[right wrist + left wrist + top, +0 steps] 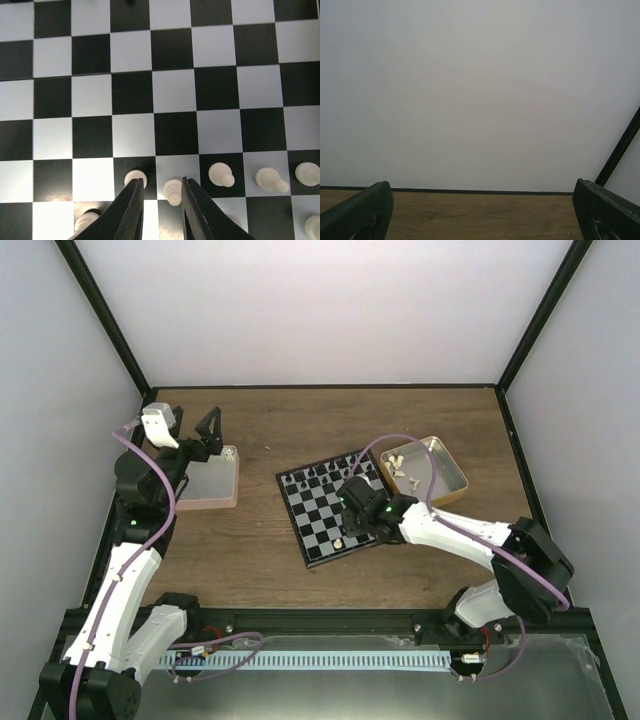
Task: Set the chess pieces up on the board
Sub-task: Pick up the chess piece from the storage box.
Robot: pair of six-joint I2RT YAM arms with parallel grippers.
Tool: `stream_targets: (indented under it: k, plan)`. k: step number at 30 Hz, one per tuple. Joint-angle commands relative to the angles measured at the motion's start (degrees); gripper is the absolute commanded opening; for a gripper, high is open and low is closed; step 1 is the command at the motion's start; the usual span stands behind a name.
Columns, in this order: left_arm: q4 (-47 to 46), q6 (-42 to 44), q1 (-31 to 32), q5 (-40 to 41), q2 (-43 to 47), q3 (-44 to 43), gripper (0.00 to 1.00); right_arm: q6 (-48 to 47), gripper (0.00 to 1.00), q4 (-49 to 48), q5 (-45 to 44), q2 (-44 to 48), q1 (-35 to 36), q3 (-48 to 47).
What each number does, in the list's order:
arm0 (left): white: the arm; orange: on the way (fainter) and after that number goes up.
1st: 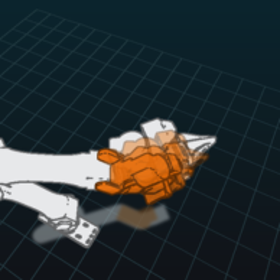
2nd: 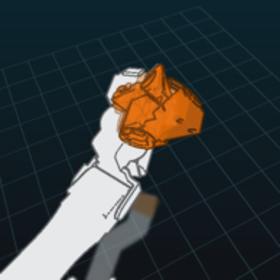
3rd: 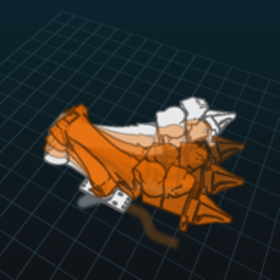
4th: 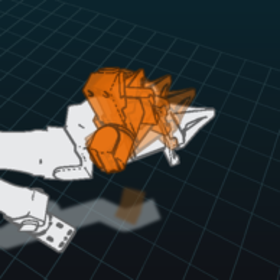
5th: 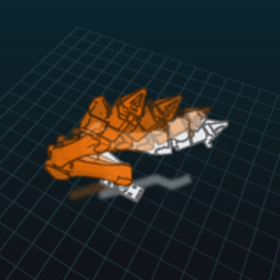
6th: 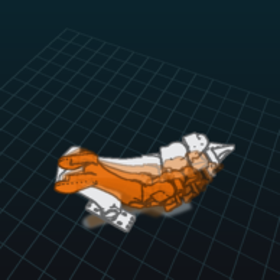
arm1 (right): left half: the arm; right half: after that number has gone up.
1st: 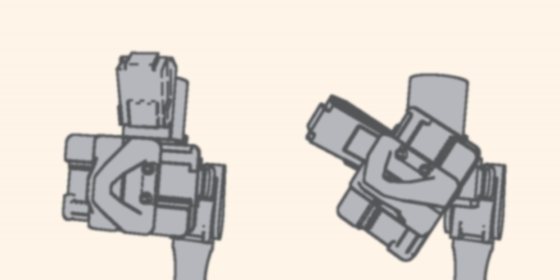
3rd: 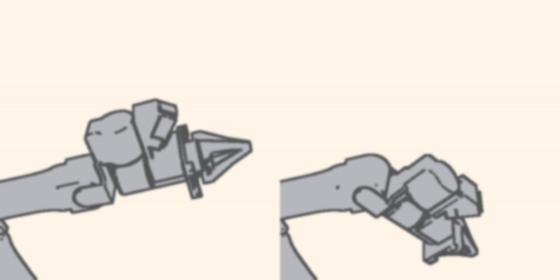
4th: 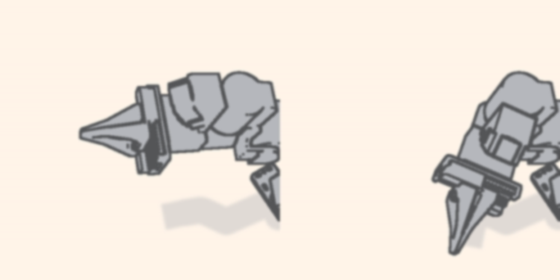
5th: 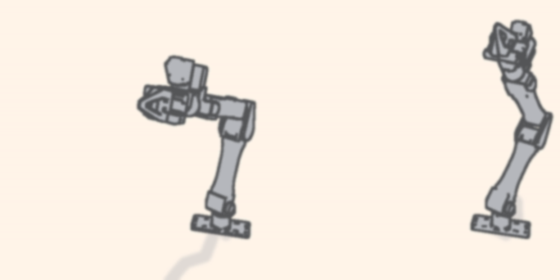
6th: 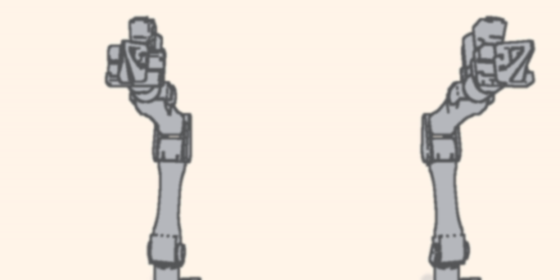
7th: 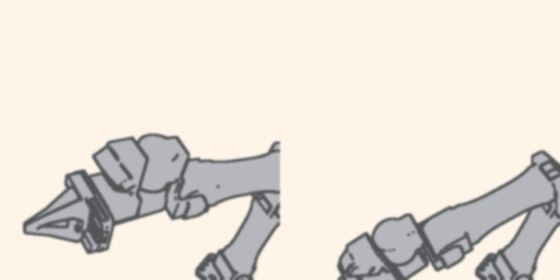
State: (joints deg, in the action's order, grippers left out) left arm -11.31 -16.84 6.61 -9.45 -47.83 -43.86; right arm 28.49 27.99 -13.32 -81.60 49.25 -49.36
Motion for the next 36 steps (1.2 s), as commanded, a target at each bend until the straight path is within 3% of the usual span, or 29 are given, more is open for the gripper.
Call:
stream_targets:
  k: [1, 18, 36]
  plan:
    - [-0.7, 0.8, -0.3, 0.0, 0.6, 0.0, 1.00, 1.7, 0.23, 1.1, -1.2, -1.5, 0.2, 1.5]
    - [-0.7, 0.9, -0.2, 0.3, 0.6, 0.0, 1.00, 1.1, 0.12, -2.2, -0.4, -6.1, 0.2, 2.6]
    - [-0.6, 1.0, -0.2, 0.5, 0.3, 0.0, 1.00, 1.2, 0.11, -2.7, -1.7, -7.2, 0.1, 3.3]
